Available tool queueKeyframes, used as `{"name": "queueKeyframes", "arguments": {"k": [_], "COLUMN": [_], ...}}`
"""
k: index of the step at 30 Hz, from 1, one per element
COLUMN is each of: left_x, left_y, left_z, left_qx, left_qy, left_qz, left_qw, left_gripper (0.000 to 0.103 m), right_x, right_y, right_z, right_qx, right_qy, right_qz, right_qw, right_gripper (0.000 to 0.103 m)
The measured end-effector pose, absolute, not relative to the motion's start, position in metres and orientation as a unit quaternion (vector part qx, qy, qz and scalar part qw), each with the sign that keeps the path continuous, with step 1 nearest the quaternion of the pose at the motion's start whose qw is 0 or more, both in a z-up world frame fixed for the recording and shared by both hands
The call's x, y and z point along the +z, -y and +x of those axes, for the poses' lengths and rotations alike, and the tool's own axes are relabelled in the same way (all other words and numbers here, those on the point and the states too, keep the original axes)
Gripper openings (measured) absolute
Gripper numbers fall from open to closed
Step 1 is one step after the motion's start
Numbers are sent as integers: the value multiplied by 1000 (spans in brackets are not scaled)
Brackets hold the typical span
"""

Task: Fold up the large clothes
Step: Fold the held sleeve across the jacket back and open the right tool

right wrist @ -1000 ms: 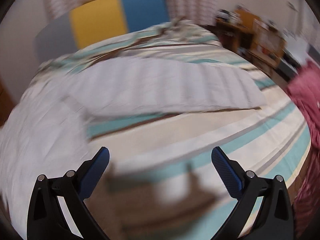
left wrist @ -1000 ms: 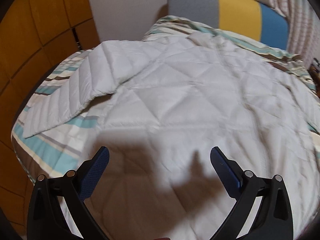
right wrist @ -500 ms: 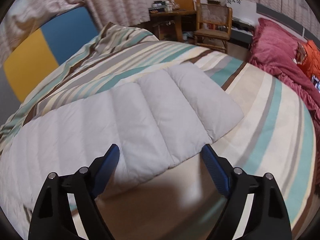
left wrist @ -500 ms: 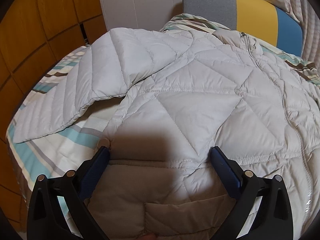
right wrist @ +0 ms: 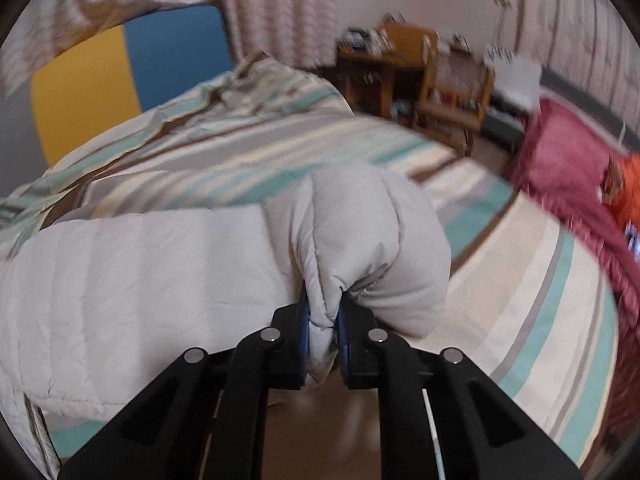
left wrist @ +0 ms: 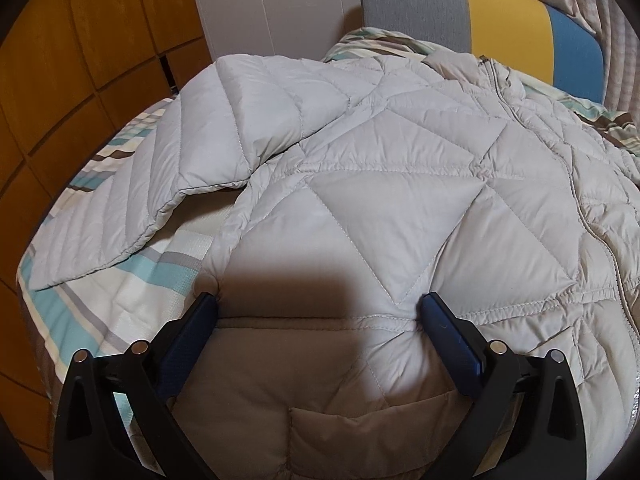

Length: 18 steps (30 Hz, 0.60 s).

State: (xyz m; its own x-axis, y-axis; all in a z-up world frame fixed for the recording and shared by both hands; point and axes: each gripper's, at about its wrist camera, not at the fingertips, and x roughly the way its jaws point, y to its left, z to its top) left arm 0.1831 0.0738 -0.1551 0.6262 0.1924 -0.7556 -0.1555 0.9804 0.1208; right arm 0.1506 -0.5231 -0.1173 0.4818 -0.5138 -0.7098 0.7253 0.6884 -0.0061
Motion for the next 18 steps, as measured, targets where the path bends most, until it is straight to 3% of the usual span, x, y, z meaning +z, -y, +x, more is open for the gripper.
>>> {"name": "queueKeyframes", "arguments": {"k": [13,18], "left_x": [-154,-154], "left_y": [-72,-73], "left_z": [180,179], "left_qx": [100,96], "left_qy": [-412,-410], "left_qz": [20,13], "left_qw": [906,907], "left_gripper": [100,100], "right_x": [-62,-64], "right_y": [335,254], "right_z": [199,219], "right_qx": [-185,-101], "right_qy": [-288,-282], "right_qz": [-72,-145], "right_qw": [937,943], "right_gripper": [11,10]}}
